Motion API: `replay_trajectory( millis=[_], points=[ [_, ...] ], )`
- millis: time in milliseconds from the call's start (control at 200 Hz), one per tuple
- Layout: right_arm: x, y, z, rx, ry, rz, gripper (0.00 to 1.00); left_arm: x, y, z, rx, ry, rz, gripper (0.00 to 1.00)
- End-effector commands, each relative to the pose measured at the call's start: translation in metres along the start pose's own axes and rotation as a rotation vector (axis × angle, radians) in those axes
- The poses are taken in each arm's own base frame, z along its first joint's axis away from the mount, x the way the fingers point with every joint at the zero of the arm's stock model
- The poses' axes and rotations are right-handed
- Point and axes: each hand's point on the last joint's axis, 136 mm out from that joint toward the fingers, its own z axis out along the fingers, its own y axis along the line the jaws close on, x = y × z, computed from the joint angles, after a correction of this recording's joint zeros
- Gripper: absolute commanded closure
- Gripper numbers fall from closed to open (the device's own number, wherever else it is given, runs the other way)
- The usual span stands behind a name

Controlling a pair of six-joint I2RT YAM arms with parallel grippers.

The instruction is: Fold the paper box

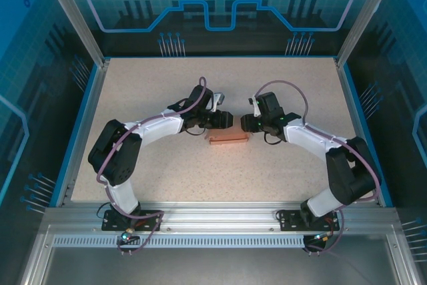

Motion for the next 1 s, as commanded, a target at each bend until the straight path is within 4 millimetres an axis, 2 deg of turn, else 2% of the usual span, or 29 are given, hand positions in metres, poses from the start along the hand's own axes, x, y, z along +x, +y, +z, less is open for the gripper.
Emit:
replay_trajectory(
  millis=[0, 385, 710, 820, 996],
  points=[
    [0.003, -0.004, 0.007, -0.004, 0.019, 0.023, 0.52, 0.007, 0.006, 0.003, -0.016, 0.003, -0.011, 0.47],
    [0.029, -0.014, 0.032, 0.016, 0.089, 0.043, 0.54, 0.025, 0.023, 0.018, -0.045, 0.032, -0.024, 0.47],
    [0.035, -0.020, 0.040, 0.041, 0.105, 0.039, 0.54, 0.043, 0.034, 0.035, -0.071, 0.073, -0.027, 0.47],
    [0.035, -0.019, 0.039, 0.040, 0.105, 0.030, 0.54, 0.040, 0.031, 0.033, -0.068, 0.065, -0.021, 0.47],
    [0.016, -0.013, 0.023, 0.039, 0.058, -0.013, 0.52, 0.023, 0.018, 0.021, -0.057, 0.016, 0.015, 0.47]
  ],
)
